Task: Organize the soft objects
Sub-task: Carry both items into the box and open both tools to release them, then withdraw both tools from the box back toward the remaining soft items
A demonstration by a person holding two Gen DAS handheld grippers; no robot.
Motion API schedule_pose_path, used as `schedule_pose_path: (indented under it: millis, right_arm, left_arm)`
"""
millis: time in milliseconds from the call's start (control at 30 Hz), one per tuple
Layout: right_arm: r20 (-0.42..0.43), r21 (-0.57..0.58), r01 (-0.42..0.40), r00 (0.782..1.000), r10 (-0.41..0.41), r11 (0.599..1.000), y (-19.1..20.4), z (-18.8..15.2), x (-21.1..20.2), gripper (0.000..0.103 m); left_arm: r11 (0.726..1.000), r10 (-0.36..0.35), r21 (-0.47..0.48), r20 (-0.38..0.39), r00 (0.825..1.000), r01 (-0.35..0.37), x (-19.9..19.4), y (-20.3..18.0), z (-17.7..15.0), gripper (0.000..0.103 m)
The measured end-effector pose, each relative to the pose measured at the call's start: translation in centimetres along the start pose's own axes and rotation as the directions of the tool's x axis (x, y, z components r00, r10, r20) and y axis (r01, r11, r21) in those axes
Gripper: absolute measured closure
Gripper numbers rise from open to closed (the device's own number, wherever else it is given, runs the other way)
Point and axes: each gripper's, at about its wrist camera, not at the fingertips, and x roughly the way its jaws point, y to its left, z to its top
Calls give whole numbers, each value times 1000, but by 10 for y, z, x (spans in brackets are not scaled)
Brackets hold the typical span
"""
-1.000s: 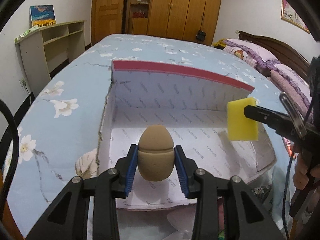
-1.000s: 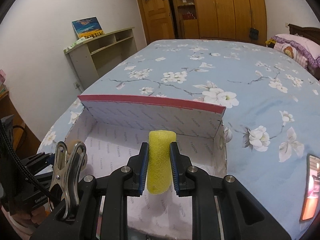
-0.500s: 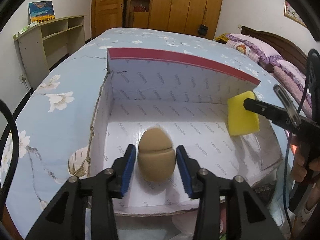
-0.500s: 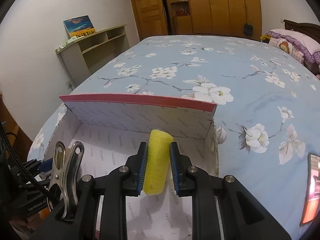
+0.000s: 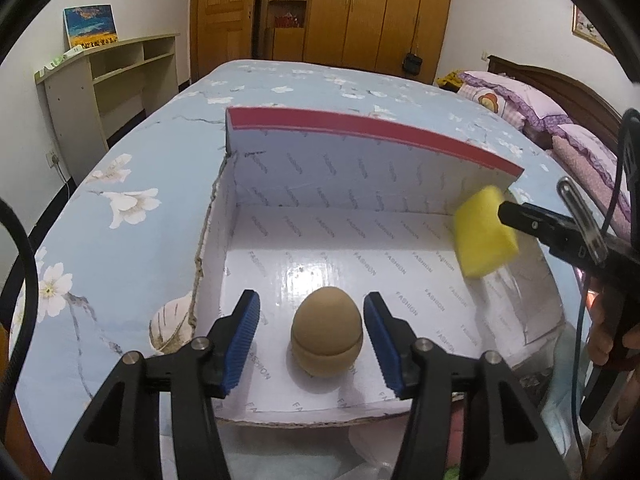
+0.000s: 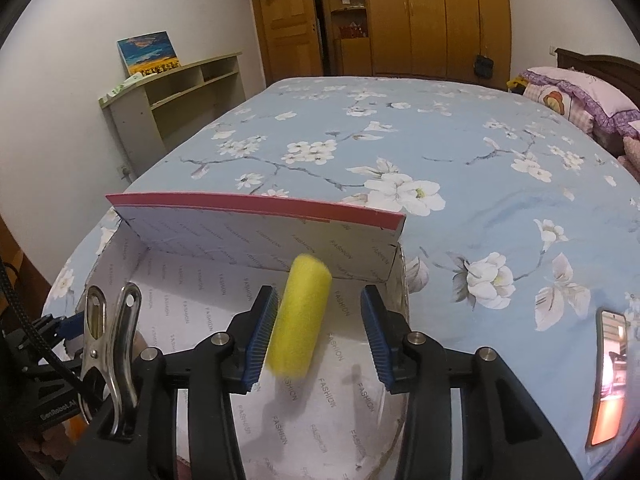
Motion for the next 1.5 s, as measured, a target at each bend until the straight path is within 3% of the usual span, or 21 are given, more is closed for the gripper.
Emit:
schedule_pose_path:
  millis: [167,733,1500]
  right_arm:
    - [37,-22,2,999,-1,1000,4,1,-13,46]
    - [112,-53,-7,994,13,999,19,-9,-64,46]
    - [100,-52,-43,994,48,998,44,-65,-117,46]
  left_arm:
    - [1000,1,-8,21,1000,-1,-11,0,2,46]
    - [1000,-11,3,94,996,11,-60,-9,-2,46]
    - [1000,-3,-4,123,992,4,-114,-7,-41,46]
